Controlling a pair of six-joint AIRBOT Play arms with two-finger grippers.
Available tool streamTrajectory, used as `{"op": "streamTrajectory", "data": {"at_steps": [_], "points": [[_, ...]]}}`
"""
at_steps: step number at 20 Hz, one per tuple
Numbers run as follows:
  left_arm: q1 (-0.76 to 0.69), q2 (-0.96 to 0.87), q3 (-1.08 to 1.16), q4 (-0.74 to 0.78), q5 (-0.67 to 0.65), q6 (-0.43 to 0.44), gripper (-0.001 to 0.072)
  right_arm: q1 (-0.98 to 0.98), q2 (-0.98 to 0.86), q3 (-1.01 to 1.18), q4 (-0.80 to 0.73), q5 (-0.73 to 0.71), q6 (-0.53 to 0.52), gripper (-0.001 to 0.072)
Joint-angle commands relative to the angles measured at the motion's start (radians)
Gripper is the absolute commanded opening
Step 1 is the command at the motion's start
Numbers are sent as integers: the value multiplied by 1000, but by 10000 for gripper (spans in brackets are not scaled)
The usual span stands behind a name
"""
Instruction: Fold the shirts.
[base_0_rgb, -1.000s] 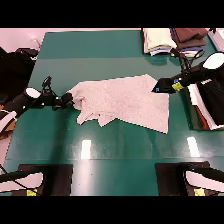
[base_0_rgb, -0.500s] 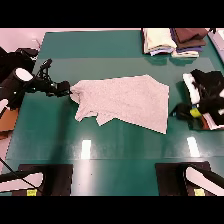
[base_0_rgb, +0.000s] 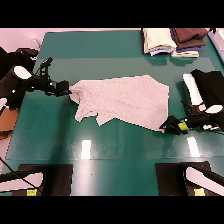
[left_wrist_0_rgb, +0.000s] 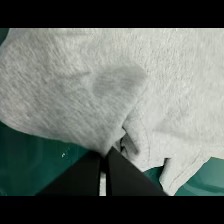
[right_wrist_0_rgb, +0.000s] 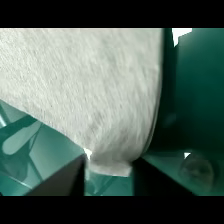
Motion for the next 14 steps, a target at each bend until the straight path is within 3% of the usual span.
{"op": "streamTrajectory", "data": {"at_steps": [1,2,3,7,14], "points": [[0,0,10,3,-50,5,23,87,-45,48,11,-64,-6,136],[0,13,19,9,-76,22,23,105,-37,82,10,-52,-14,45],[1,42,30,20,-91,26,23,117,-15,117,10,-37,-26,14],[1,249,154,99,-129,26,23,119,155,368,4,26,-30,13],[0,581,592,112,-165,-20,22,-37,378,962,5,56,-29,12]]}}
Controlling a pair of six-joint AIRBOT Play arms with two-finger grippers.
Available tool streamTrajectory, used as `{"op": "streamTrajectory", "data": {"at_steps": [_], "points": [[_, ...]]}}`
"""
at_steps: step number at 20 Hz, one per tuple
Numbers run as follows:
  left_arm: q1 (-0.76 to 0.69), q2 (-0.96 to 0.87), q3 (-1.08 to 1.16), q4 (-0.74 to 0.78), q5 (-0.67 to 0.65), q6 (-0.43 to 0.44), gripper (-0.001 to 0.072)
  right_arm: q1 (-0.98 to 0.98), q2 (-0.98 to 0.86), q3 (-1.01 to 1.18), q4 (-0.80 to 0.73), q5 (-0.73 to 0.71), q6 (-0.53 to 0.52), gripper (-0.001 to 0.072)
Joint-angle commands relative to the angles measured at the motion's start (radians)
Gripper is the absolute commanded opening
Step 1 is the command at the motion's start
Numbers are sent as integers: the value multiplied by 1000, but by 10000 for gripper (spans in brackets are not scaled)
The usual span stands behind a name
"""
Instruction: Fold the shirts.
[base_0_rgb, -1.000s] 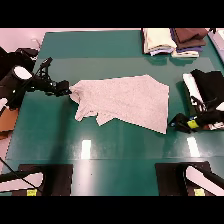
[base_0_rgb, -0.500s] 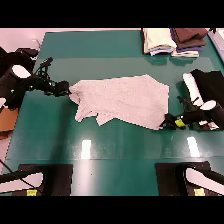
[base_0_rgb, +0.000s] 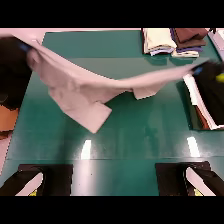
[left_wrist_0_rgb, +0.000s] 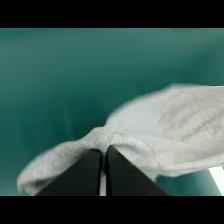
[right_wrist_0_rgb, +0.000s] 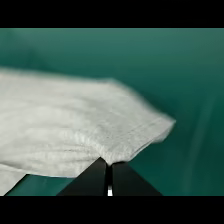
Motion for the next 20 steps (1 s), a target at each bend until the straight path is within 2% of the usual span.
{"op": "streamTrajectory", "data": {"at_steps": [1,6,8,11,15,20], "points": [[0,143,226,12,-11,-46,22,-104,89,282,-2,26,1,13],[0,179,468,28,-17,-74,20,-287,82,531,0,134,20,11],[0,179,479,66,-29,-98,20,-296,39,612,-1,190,30,11],[0,129,389,94,-119,-97,21,-296,-69,699,0,263,72,11],[0,-35,164,88,-165,-85,22,-200,-231,607,-12,319,85,11],[0,-382,-43,78,-153,-37,23,20,-507,355,-266,320,118,11]]}}
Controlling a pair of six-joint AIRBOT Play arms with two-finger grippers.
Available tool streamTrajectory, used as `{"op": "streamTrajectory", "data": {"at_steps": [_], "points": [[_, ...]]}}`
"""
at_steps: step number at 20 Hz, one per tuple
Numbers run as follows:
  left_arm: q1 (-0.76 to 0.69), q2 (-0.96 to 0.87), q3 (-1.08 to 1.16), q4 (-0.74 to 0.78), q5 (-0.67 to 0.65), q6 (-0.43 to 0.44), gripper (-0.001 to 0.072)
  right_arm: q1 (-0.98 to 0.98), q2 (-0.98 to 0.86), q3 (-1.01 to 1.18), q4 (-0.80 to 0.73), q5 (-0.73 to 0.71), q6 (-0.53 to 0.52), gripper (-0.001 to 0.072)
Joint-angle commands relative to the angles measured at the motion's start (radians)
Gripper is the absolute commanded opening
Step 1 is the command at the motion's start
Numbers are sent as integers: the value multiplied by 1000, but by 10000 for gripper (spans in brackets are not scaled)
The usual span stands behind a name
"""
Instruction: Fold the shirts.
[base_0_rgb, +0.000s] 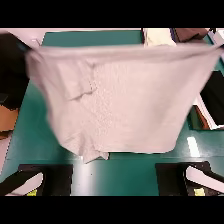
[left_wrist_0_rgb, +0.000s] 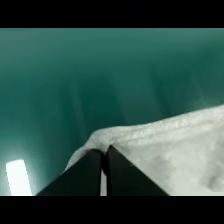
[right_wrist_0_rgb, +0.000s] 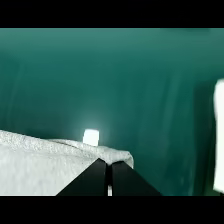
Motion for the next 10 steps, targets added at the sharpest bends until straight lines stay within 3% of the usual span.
{"op": "streamTrajectory", "data": {"at_steps": [1,4,7,10], "points": [[1,-256,-106,-10,5,31,23,123,-219,-136,-125,14,23,11],[1,-439,-106,-20,124,67,23,167,-428,-102,-125,-21,23,11],[1,-492,-106,-24,259,75,23,186,-565,43,-124,-69,27,11],[10,-487,-74,-26,210,85,23,184,-595,159,-129,-53,21,11]]}}
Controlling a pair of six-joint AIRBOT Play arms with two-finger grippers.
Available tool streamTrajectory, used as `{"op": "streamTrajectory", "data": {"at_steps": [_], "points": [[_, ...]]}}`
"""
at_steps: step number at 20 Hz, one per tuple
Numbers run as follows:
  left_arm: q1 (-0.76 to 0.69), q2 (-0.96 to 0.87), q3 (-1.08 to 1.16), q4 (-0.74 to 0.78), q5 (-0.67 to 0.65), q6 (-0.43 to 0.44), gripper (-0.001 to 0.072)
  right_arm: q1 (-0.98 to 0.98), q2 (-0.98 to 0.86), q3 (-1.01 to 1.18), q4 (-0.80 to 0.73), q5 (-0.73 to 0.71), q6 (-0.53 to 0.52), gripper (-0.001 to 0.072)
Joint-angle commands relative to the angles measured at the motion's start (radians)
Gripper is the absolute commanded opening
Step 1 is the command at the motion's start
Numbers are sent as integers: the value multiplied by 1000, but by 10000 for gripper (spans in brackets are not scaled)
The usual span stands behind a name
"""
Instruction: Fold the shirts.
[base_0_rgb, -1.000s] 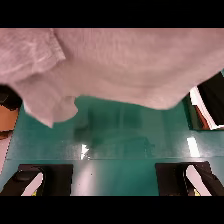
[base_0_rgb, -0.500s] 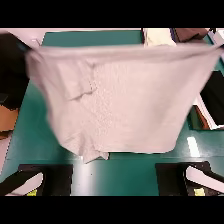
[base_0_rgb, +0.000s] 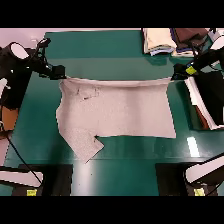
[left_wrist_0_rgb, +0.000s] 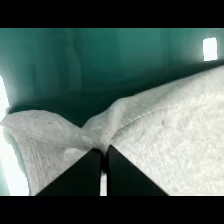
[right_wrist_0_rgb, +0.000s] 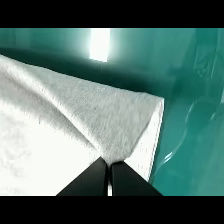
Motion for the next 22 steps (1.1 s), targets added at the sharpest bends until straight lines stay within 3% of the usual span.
{"op": "streamTrajectory", "data": {"at_steps": [1,4,12,13,14,15,19,22], "points": [[16,-31,30,-3,-58,26,24,5,-52,100,-11,6,-6,11],[42,-32,9,5,-202,40,23,-15,21,12,-11,4,-23,11],[42,-32,-240,-6,-107,23,26,-8,133,-383,-6,-163,-35,18],[42,-32,-244,-3,-108,7,105,-8,133,-397,-5,-170,-35,155],[42,-29,-243,-2,-108,-16,435,-8,132,-397,0,-171,-35,404],[42,-22,-244,-1,-120,-39,523,-8,135,-387,0,-169,-35,418],[42,129,-306,46,-201,-77,523,-44,260,-429,1,-135,-44,411],[42,370,-566,101,-178,-147,523,-82,433,-594,1,-147,-51,410]]}}
